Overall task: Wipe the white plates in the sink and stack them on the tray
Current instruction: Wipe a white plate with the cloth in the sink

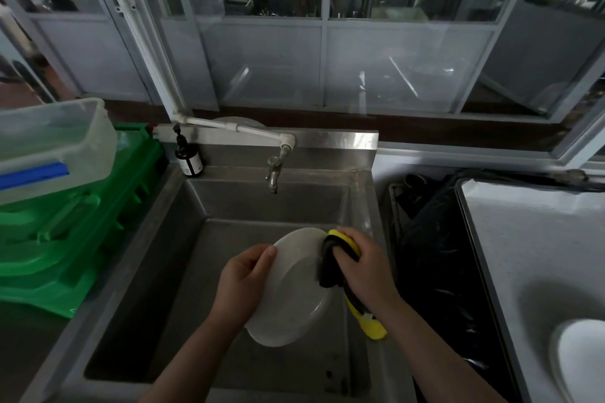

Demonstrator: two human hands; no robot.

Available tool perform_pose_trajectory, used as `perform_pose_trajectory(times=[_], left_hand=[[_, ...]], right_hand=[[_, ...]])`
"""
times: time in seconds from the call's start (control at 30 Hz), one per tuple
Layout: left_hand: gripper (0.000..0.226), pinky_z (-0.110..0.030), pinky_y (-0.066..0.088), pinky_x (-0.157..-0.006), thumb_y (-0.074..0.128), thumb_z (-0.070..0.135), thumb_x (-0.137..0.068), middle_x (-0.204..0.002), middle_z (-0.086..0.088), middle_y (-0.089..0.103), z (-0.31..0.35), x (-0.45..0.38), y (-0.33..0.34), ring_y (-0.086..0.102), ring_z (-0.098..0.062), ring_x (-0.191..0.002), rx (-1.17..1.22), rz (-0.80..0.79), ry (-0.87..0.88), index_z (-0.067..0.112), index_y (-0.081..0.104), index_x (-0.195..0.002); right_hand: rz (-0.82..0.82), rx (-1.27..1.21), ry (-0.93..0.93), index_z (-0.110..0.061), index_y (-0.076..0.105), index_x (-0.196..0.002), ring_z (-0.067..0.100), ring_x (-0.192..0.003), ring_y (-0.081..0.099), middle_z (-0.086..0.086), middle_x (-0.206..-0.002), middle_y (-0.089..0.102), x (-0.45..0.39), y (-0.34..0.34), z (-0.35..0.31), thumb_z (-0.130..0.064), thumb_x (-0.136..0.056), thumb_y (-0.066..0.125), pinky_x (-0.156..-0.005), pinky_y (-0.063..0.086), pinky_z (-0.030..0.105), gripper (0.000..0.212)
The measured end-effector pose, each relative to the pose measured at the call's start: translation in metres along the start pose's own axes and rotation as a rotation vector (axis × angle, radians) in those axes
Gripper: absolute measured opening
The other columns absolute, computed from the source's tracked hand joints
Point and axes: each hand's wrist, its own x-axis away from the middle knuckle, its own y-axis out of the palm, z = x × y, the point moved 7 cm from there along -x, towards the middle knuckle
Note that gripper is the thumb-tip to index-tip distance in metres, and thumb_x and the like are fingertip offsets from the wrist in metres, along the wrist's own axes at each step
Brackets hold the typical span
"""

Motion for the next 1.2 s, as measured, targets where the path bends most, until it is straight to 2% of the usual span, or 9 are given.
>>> perform_pose_trajectory(times=[0.17,0.23,0.33,0.5,0.6,0.67,0.87,1.07,1.2], left_hand=[[0.026,-0.009,0.046,-0.067,0.057,0.02,-0.1,-0.082,0.023,0.072,0.012,0.001,0.008,0.066,0.004,-0.081,-0.071,-0.041,0.065,0.036,0.073,-0.086],[0.026,-0.01,0.046,-0.068,0.057,0.02,-0.1,-0.082,0.025,0.072,0.015,0.003,0.011,0.066,0.005,-0.082,-0.092,-0.051,0.075,0.037,0.072,-0.087],[0.026,-0.011,0.047,-0.068,0.056,0.02,-0.1,-0.084,0.024,0.072,0.022,0.007,0.011,0.066,0.004,-0.082,-0.102,-0.053,0.113,0.037,0.072,-0.088],[0.029,-0.011,0.047,-0.069,0.057,0.017,-0.1,-0.084,0.025,0.073,0.026,0.01,0.014,0.067,0.007,-0.081,-0.092,-0.041,0.108,0.038,0.072,-0.086],[0.03,-0.013,0.049,-0.07,0.056,0.018,-0.101,-0.085,0.024,0.074,0.023,0.012,0.012,0.067,0.005,-0.082,-0.035,0.001,0.065,0.038,0.073,-0.086],[0.029,-0.014,0.05,-0.069,0.055,0.019,-0.101,-0.084,0.024,0.074,0.021,0.014,0.011,0.068,0.003,-0.081,0.014,0.021,0.024,0.037,0.073,-0.087],[0.027,-0.039,0.058,-0.074,0.049,0.028,-0.103,-0.088,0.005,0.075,0.013,0.014,0.002,0.071,-0.013,-0.079,0.149,0.057,-0.07,0.032,0.074,-0.093],[0.033,-0.051,0.056,-0.078,0.049,0.033,-0.104,-0.087,-0.008,0.074,-0.003,0.006,-0.019,0.07,-0.033,-0.089,0.286,0.172,-0.12,0.028,0.077,-0.087],[0.034,-0.049,0.056,-0.076,0.048,0.032,-0.104,-0.088,-0.008,0.075,-0.004,0.0,-0.03,0.07,-0.032,-0.089,0.328,0.176,-0.119,0.026,0.078,-0.088]], right_hand=[[0.02,0.109,-0.268,-0.033,0.063,-0.115,0.001,-0.109,0.054,-0.017,-0.113,0.058,0.008,0.007,-0.046,-0.035,-0.083,0.064,-0.094,0.04,0.013,0.032],[0.001,0.097,-0.348,-0.029,0.063,-0.112,0.002,-0.108,0.054,-0.014,-0.112,0.056,0.011,0.014,-0.061,-0.031,-0.081,0.065,-0.094,0.041,0.015,0.031],[-0.002,0.065,-0.396,-0.022,0.064,-0.11,-0.002,-0.103,0.053,-0.007,-0.109,0.055,0.009,0.017,-0.071,-0.022,-0.081,0.069,-0.089,0.038,0.007,0.03],[0.076,0.021,-0.169,-0.026,0.064,-0.106,-0.007,-0.096,0.054,-0.007,-0.106,0.06,-0.011,0.005,-0.049,-0.022,-0.084,0.071,-0.083,0.036,0.002,0.024],[0.102,-0.036,-0.059,-0.029,0.063,-0.101,0.003,-0.094,0.058,-0.009,-0.1,0.063,-0.018,-0.001,-0.033,-0.023,-0.085,0.07,-0.082,0.042,0.016,0.019],[0.139,-0.058,0.037,-0.032,0.061,-0.099,0.006,-0.091,0.058,-0.014,-0.094,0.061,-0.017,-0.008,-0.022,-0.022,-0.086,0.07,-0.079,0.041,0.019,0.019],[0.179,-0.098,0.233,-0.027,0.06,-0.095,0.003,-0.077,0.055,-0.016,-0.083,0.059,-0.014,-0.016,0.002,-0.026,-0.09,0.065,-0.062,0.038,0.018,0.007],[0.223,-0.263,0.432,-0.017,0.062,-0.1,0.019,-0.086,0.062,0.006,-0.096,0.065,0.001,0.004,0.033,-0.024,-0.09,0.063,-0.066,0.046,0.028,0.013],[0.23,-0.4,0.628,-0.015,0.065,-0.104,0.028,-0.089,0.065,0.011,-0.098,0.067,0.018,0.027,0.051,-0.026,-0.091,0.059,-0.076,0.054,0.036,0.019]])
